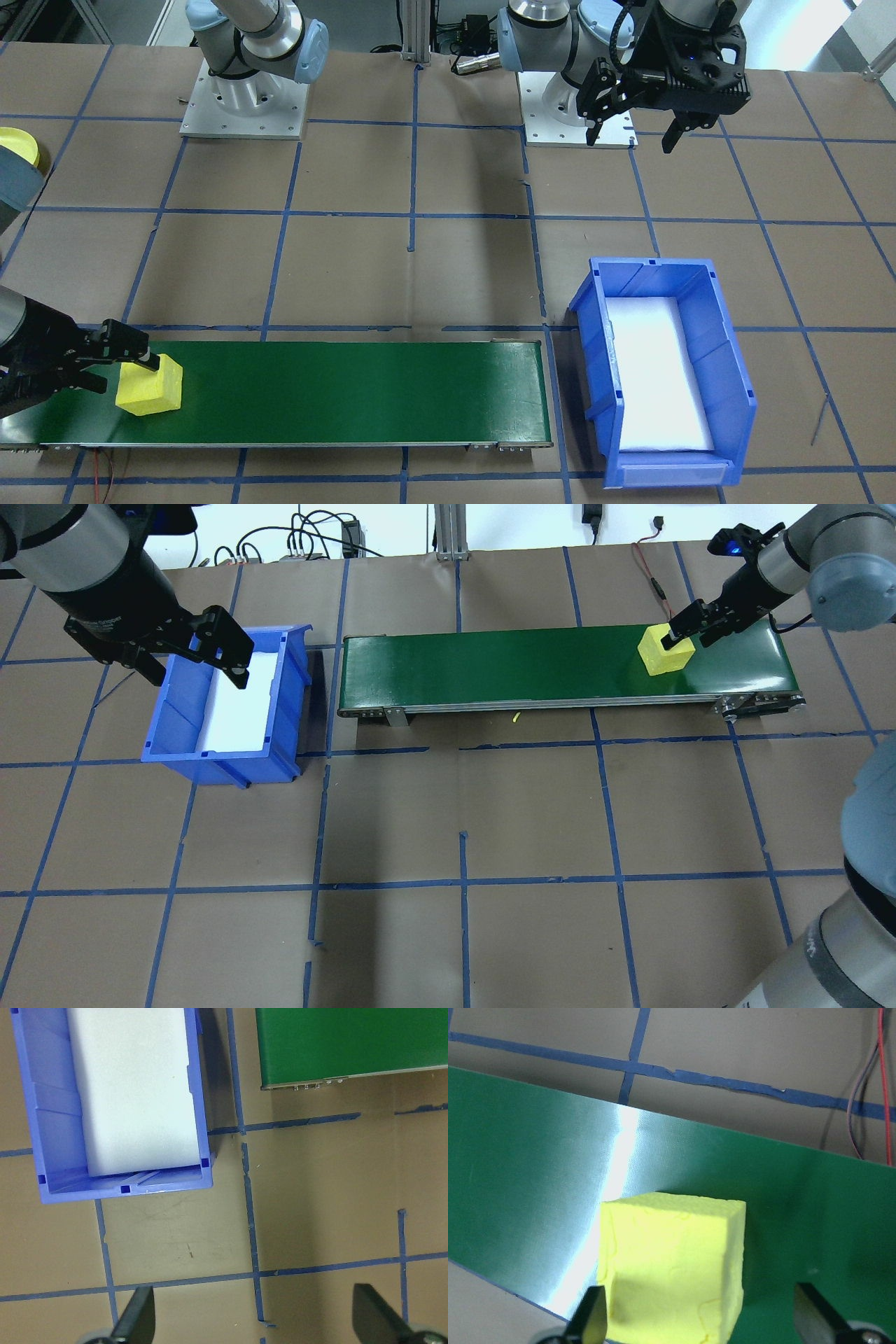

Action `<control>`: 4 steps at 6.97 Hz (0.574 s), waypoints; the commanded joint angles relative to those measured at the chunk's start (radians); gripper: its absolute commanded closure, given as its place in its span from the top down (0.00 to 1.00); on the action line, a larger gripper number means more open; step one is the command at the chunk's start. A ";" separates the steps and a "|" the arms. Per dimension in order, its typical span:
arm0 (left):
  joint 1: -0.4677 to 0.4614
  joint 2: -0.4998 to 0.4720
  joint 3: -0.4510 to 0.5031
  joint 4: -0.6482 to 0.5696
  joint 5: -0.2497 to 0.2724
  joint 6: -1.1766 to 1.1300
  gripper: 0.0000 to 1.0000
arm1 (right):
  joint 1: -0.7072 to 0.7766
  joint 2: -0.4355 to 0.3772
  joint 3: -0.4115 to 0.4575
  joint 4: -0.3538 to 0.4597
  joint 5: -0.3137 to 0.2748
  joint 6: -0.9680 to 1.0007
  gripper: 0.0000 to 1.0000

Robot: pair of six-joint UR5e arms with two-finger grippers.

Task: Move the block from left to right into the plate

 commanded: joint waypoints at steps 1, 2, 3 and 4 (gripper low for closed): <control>0.002 0.001 0.001 0.000 0.000 0.001 1.00 | 0.001 0.021 0.001 -0.002 0.009 0.001 0.94; 0.000 0.000 0.000 0.000 0.000 0.001 1.00 | 0.001 0.024 0.002 -0.009 -0.002 -0.001 0.92; 0.000 0.000 0.000 0.000 0.000 0.001 1.00 | -0.001 0.024 0.004 -0.012 -0.011 -0.001 0.92; 0.002 0.000 0.000 0.000 0.000 0.001 1.00 | -0.001 0.024 0.004 -0.012 -0.026 -0.002 0.68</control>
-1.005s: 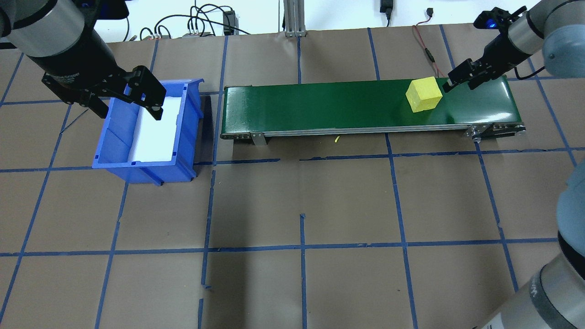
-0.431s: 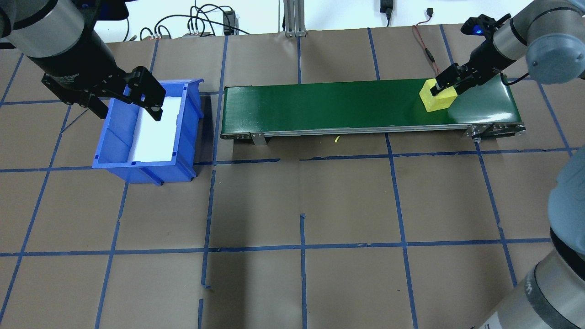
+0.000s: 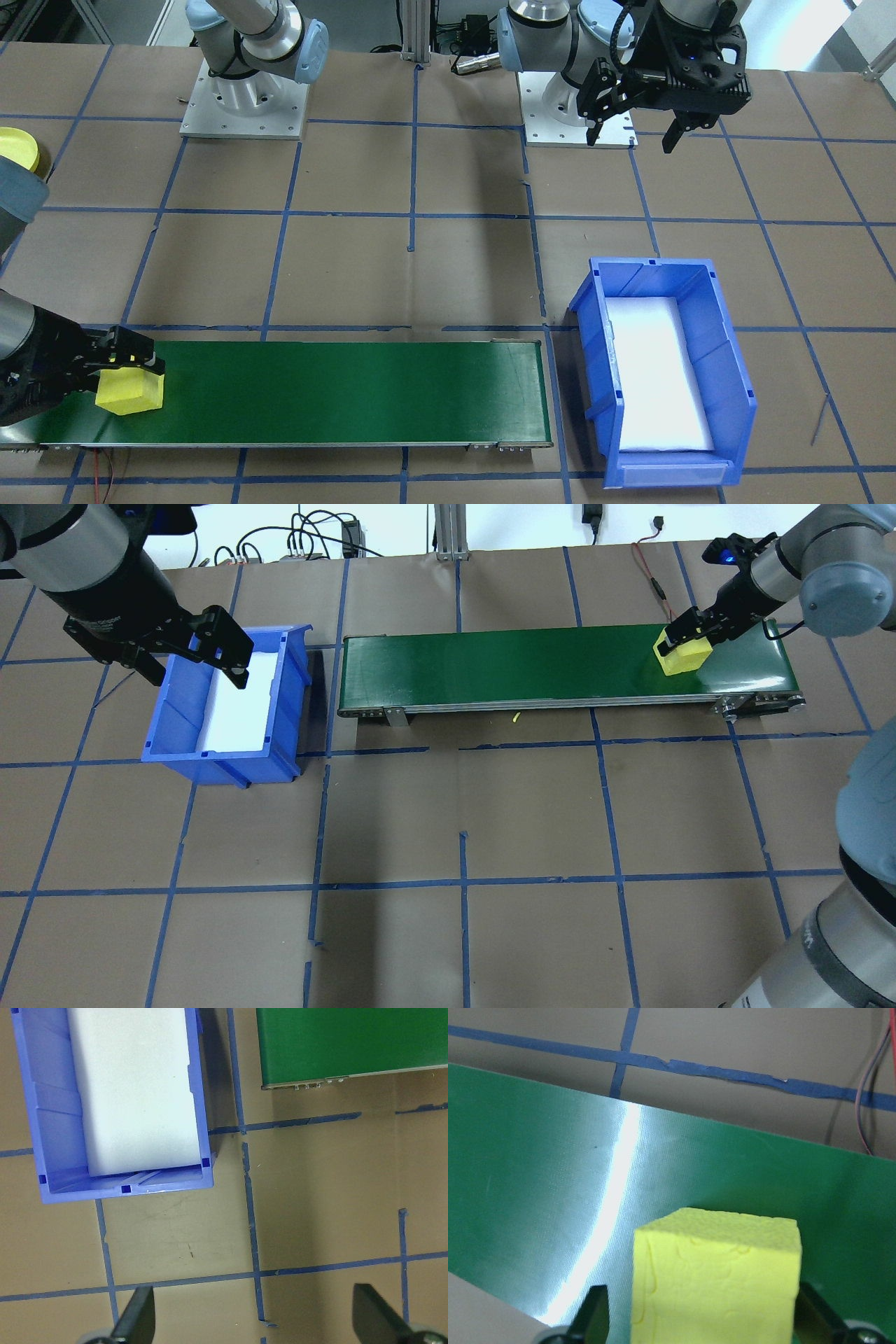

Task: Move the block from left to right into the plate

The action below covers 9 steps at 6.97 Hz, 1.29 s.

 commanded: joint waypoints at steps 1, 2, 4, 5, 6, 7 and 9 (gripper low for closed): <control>0.001 0.000 0.000 0.000 0.000 0.000 1.00 | -0.002 -0.002 -0.001 0.000 -0.075 -0.001 0.38; 0.001 0.001 0.000 0.000 0.000 0.000 1.00 | -0.007 -0.014 -0.007 0.001 -0.115 -0.003 0.31; 0.001 0.000 0.000 0.000 0.000 0.000 1.00 | -0.118 -0.077 -0.005 0.023 -0.230 -0.045 0.30; 0.001 0.000 0.000 0.000 0.000 0.000 1.00 | -0.193 -0.123 0.002 0.083 -0.247 -0.125 0.30; 0.001 0.000 0.000 0.000 0.000 0.000 1.00 | -0.290 -0.155 0.016 0.172 -0.269 -0.153 0.30; 0.001 0.001 0.000 0.000 0.000 0.000 1.00 | -0.379 -0.160 0.045 0.190 -0.333 -0.208 0.30; 0.001 0.000 0.000 -0.001 0.000 0.000 1.00 | -0.613 -0.160 0.094 0.170 -0.340 -0.503 0.30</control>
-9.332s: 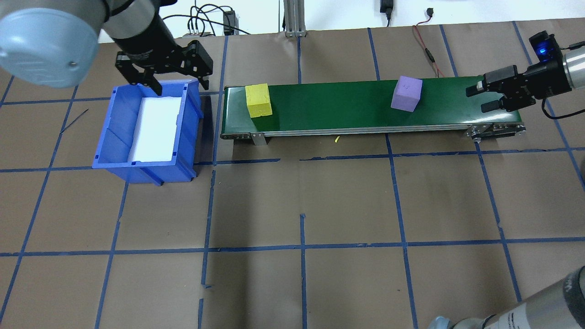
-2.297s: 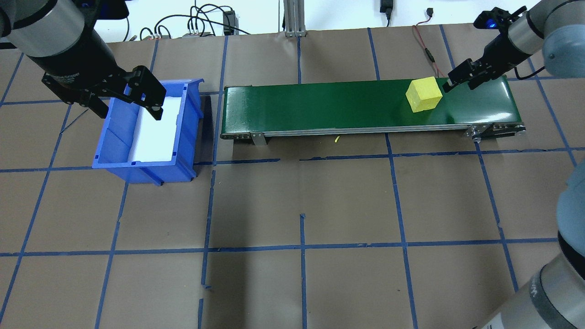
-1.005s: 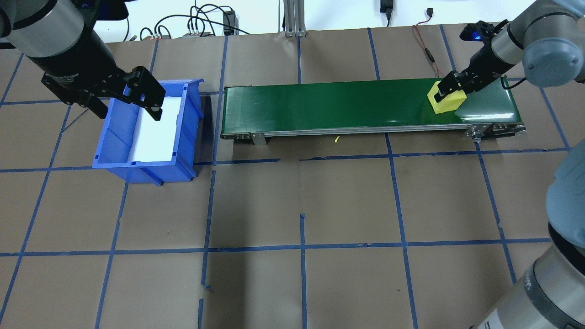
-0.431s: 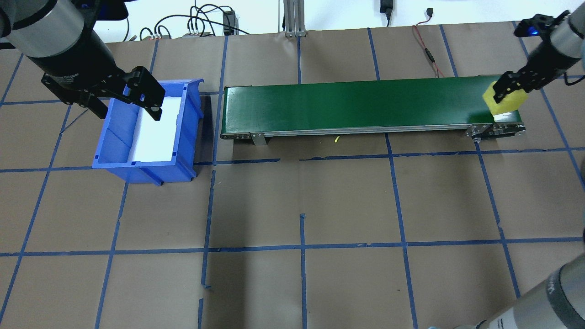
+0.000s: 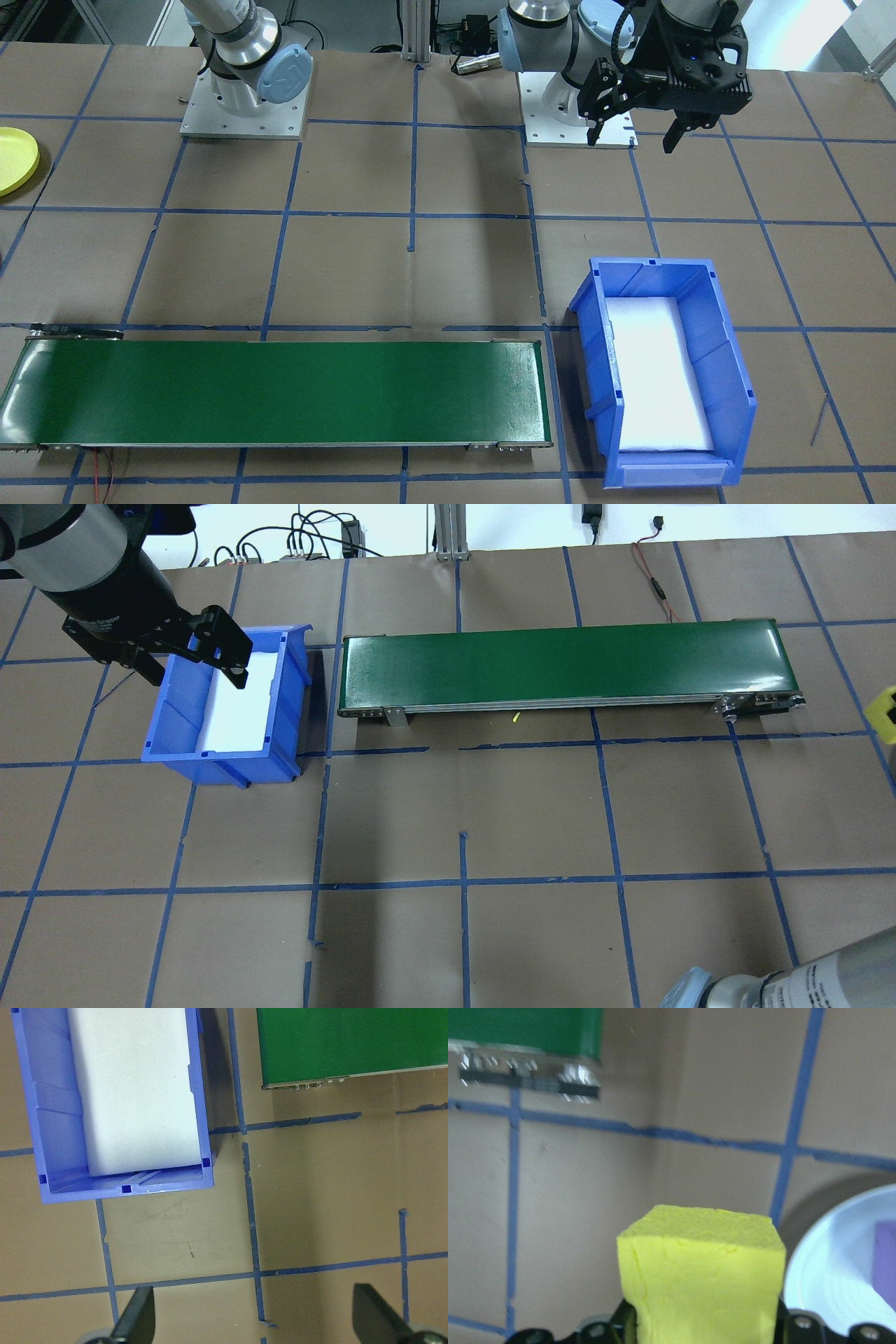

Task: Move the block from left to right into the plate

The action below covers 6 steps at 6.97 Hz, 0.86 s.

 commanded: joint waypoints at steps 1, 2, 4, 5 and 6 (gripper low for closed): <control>-0.002 -0.001 0.000 -0.001 0.000 0.000 1.00 | -0.280 -0.003 0.051 0.001 -0.012 -0.254 0.30; 0.000 0.001 0.000 -0.003 0.000 0.000 1.00 | -0.403 -0.003 0.097 -0.005 -0.014 -0.381 0.31; 0.000 0.001 0.000 -0.003 0.000 0.000 1.00 | -0.522 -0.003 0.168 -0.079 -0.066 -0.456 0.33; -0.002 -0.001 0.000 -0.003 0.000 0.000 1.00 | -0.527 -0.003 0.192 -0.098 -0.067 -0.457 0.37; 0.000 0.001 0.000 -0.003 0.000 0.000 1.00 | -0.527 -0.003 0.223 -0.188 -0.054 -0.456 0.49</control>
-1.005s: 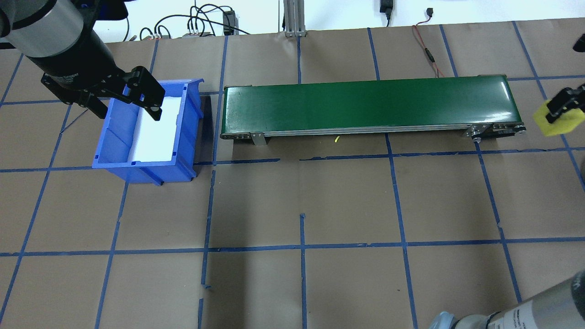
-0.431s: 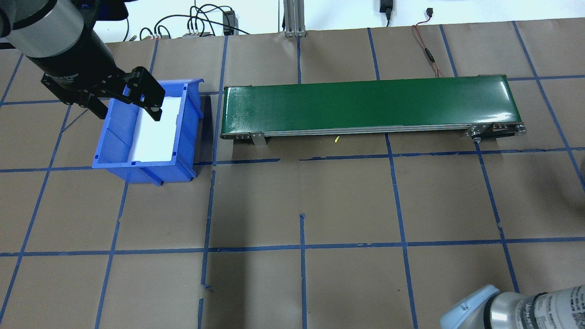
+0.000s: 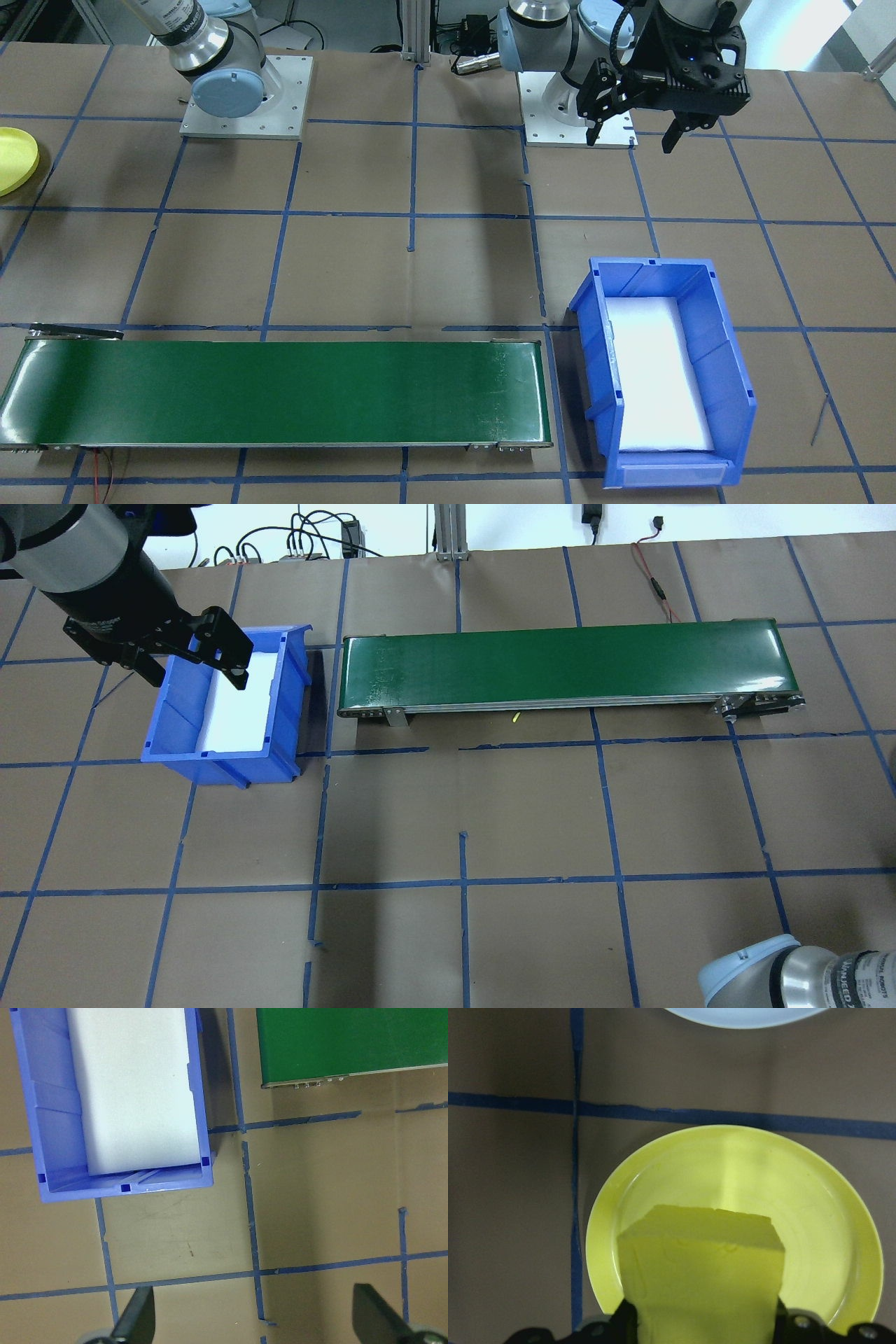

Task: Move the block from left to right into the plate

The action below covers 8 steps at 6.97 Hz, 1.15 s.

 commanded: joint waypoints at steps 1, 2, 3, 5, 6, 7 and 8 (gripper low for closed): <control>-0.001 -0.001 0.000 0.000 0.000 0.000 1.00 | -0.011 0.002 0.056 -0.109 0.010 0.000 0.96; 0.001 0.001 0.000 0.000 0.000 0.000 1.00 | -0.011 0.005 0.070 -0.108 0.010 -0.001 1.00; -0.001 0.001 0.000 0.000 0.000 -0.002 1.00 | -0.011 0.000 0.073 -0.107 0.009 -0.002 1.00; 0.001 0.001 0.000 0.000 0.000 -0.002 1.00 | 0.022 -0.026 0.056 -0.015 0.016 0.006 1.00; 0.001 0.001 0.000 0.000 0.000 -0.002 1.00 | 0.086 -0.073 0.035 -0.006 0.018 0.011 1.00; 0.001 0.001 0.000 0.000 0.000 -0.002 1.00 | 0.154 -0.122 -0.003 0.017 0.036 0.014 1.00; 0.001 -0.001 0.000 0.000 0.000 -0.002 1.00 | 0.220 -0.141 -0.069 0.043 0.074 0.046 1.00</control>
